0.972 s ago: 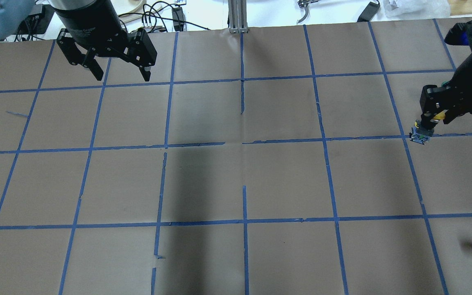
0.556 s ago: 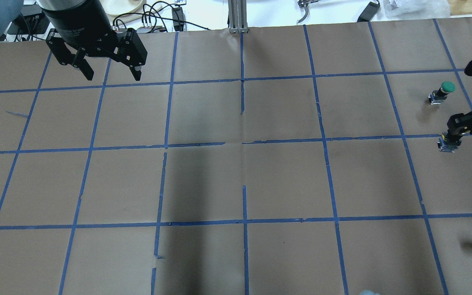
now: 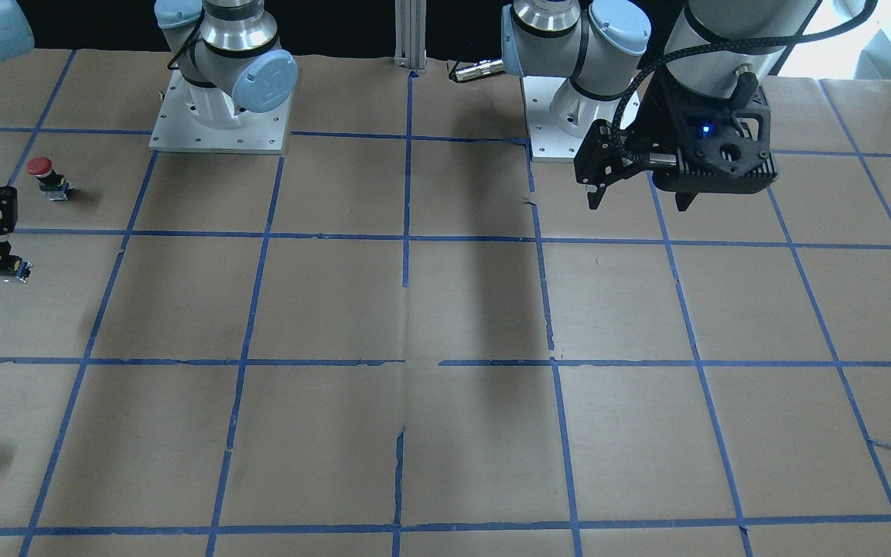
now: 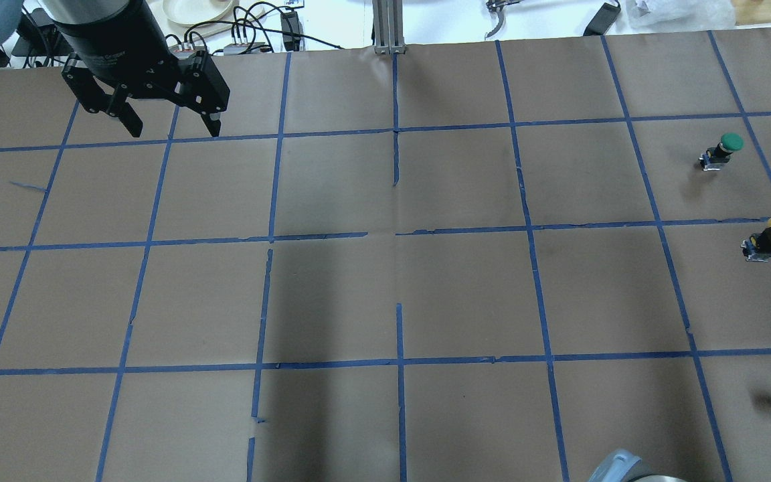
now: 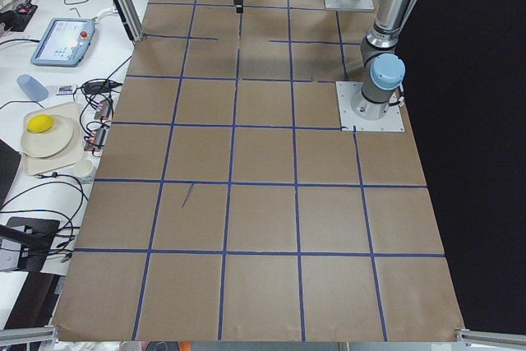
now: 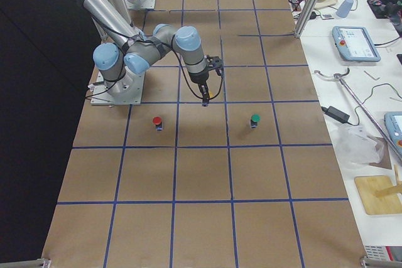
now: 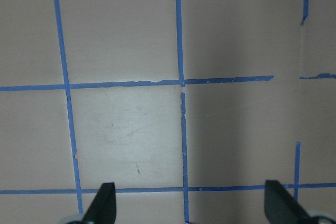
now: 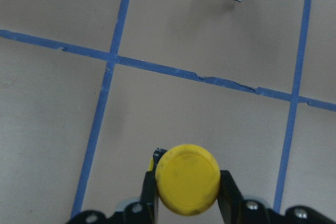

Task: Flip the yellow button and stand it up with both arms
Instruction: 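Lower the button upright with the right gripper onto the table beside the green button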

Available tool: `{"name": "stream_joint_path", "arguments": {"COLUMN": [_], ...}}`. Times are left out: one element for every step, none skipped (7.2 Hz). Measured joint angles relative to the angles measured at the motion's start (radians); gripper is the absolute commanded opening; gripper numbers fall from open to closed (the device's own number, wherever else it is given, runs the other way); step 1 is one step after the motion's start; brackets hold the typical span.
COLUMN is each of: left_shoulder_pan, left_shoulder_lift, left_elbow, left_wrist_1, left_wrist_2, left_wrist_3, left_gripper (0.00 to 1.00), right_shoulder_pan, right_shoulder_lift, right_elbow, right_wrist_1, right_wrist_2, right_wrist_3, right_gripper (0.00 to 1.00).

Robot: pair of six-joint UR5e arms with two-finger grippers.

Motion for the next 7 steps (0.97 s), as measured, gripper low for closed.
{"name": "stream_joint_path", "arguments": {"left_shoulder_pan": [0.000,0.001,0.001,0.001,0.001,0.002,0.002], "left_shoulder_lift": [0.001,0.001,0.001,0.002,0.002,0.002,0.002], "left_elbow": [-0.001,-0.001,-0.002,-0.002,-0.002,-0.002,-0.002], "left_wrist_1": [0.000,0.001,0.001,0.001,0.001,0.001,0.001], "left_wrist_2": [0.000,0.000,0.000,0.000,0.000,0.000,0.000], "left_wrist_3": [0.000,0.000,0.000,0.000,0.000,0.000,0.000], "left_gripper": [1.00,1.00,1.00,1.00,1.00,1.00,1.00], "right_shoulder_pan": [-0.008,-0.011,-0.013,-0.014,-0.016,-0.029,-0.050], "right_shoulder_lift": [0.051,0.081,0.095,0.103,0.108,0.112,0.120], "right_elbow": [0.002,0.005,0.009,0.017,0.027,0.032,0.034], "right_wrist_1": [-0.052,-0.086,-0.100,-0.106,-0.110,-0.112,-0.117], "right_wrist_2": [0.004,0.002,0.001,0.000,0.000,0.000,0.003], "right_wrist_3": [-0.001,0.000,0.002,0.001,-0.002,-0.005,-0.009], "right_gripper": [0.08,0.08,0.08,0.08,0.08,0.09,0.09]}}
